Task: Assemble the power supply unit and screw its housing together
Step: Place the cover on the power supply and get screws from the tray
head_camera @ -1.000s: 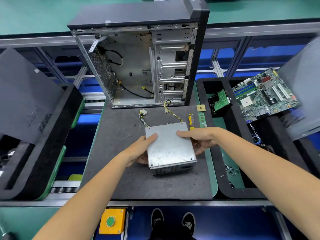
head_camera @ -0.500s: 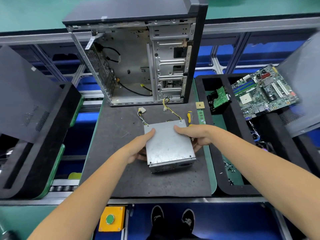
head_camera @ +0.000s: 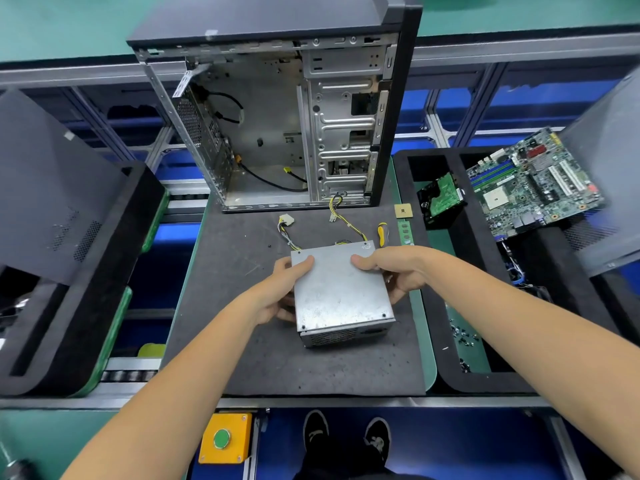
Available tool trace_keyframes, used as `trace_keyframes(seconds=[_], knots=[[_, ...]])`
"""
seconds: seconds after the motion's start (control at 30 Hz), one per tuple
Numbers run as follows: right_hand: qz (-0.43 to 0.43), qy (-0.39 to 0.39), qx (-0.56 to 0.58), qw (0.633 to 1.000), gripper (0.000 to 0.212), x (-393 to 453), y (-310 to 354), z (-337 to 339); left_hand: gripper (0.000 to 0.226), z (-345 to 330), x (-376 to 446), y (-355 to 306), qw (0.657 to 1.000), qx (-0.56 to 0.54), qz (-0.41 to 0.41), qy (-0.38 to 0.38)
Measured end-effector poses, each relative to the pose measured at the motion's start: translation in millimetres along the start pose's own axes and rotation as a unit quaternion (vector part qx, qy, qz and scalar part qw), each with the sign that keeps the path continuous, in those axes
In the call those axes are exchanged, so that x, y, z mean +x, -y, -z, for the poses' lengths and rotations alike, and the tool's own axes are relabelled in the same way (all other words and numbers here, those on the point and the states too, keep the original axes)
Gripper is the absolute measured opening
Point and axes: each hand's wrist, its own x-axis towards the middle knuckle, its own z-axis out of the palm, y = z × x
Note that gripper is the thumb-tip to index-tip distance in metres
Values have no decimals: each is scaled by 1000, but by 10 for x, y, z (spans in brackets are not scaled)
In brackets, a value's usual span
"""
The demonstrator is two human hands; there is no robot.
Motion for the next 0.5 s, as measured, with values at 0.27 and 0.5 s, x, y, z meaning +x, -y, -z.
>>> trace_keyframes(seconds=[0.27,0.5], knots=[[22,2,0,1000,45,53,-110,16,63,7,47,27,999,-43,16,8],[3,-8,25,1000,66,137,-166,26,55,141,55,91,997,-65,0,48]])
